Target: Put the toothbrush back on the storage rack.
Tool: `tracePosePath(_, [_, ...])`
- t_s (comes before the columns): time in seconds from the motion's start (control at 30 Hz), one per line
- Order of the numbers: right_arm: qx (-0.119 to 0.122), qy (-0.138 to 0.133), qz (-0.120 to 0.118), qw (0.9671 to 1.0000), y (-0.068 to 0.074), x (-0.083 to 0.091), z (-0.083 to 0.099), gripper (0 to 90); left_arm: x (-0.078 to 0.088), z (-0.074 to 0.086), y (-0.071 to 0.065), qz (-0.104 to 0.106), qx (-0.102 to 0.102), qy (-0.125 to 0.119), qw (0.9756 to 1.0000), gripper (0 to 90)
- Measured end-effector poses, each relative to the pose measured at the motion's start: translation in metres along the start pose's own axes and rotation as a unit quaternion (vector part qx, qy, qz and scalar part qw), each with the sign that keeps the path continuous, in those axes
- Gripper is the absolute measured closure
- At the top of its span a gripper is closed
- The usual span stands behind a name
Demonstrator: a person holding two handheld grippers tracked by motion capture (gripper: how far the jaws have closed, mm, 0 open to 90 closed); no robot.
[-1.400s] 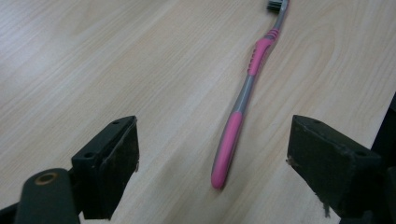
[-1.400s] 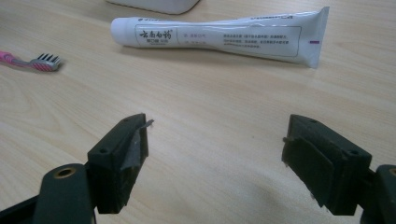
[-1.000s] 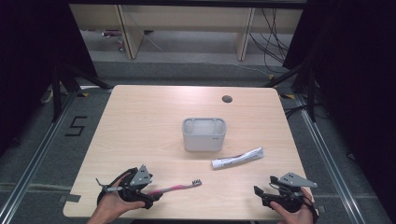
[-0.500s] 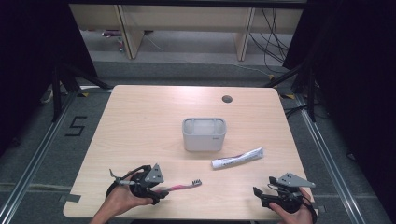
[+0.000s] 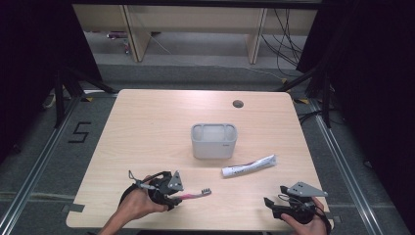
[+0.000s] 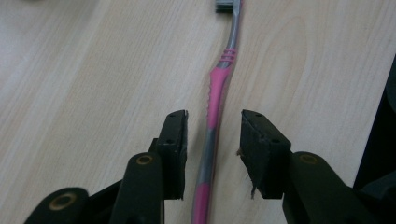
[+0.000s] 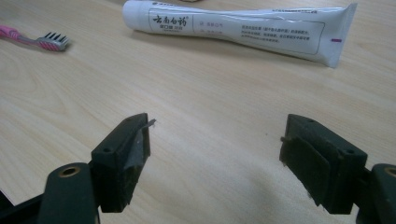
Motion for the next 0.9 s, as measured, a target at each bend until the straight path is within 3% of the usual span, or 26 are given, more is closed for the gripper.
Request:
tracePosePath(0.3, [-0.005,-0.001,0.002,1.0,0.001,0.0,0.0,24.2,-0.005,-0.016,0.0,0.014,-0.031,0.042,0.9985,65.4])
tracePosePath(0.57, [-0.006,-0.004,-0.003,1.0,0.001,0.001,0.0,24.5,-0.015,-0.024,0.001,0.03,-0.033,0.075,0.9962,69.1])
tracePosePath(0.9, [-0.005,-0.004,-0.005,1.0,0.001,0.001,0.0,24.6,-0.021,-0.035,0.003,0.04,-0.047,0.124,0.9903,76.2])
Point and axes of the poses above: each handheld gripper's, and its own axes: x roughly backward along the jaws, z roughly out of its underside, y roughly to its left, the point moved 3 cm from there along -x, roughly forward along the jaws, and after that the axes turned 2 degrees about z, right-handed, at the moved point
